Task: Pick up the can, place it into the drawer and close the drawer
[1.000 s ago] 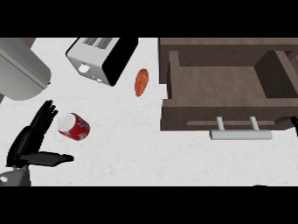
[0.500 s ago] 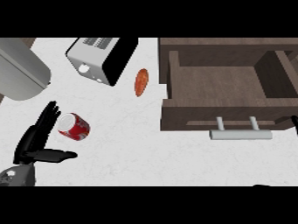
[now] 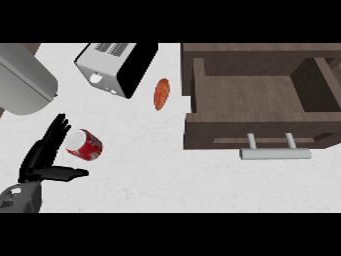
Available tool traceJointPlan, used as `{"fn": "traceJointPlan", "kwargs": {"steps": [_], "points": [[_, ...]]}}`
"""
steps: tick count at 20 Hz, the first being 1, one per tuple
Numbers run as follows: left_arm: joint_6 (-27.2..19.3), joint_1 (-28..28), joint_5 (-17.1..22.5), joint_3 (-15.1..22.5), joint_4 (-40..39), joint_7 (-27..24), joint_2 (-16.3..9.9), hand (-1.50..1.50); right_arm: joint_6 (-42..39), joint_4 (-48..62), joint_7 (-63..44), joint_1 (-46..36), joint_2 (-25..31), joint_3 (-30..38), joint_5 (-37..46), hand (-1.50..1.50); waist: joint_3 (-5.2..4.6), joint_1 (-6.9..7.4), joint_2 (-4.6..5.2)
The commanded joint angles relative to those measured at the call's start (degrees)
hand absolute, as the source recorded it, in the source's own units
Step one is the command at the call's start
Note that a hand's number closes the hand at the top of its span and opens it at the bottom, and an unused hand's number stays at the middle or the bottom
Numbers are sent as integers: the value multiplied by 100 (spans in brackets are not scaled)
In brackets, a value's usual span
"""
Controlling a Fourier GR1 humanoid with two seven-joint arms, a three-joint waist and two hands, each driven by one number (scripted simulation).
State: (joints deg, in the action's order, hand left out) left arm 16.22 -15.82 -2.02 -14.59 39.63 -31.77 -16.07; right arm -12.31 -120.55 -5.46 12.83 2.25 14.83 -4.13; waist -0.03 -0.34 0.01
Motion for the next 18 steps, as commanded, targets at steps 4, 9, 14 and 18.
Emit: {"fn": "traceJointPlan", "kwargs": {"steps": [4,9,14,18], "points": [[-124,-506,-99,-46,-1057,-570,-41,-150,-285,137,445,419,-133,42,-13,-150,-1,-29,7],[-189,-864,-107,-28,-1445,-573,-67,-150,16,230,148,-87,-116,-71,232,-150,-1,-19,9],[-397,-1026,-62,56,-1259,-270,213,-150,-243,-555,-146,430,-56,76,-196,-150,0,-31,1],[-138,-1050,-182,53,-1982,-934,-21,-150,-51,-135,-97,25,-107,-14,-84,-150,-2,-28,13]]}}
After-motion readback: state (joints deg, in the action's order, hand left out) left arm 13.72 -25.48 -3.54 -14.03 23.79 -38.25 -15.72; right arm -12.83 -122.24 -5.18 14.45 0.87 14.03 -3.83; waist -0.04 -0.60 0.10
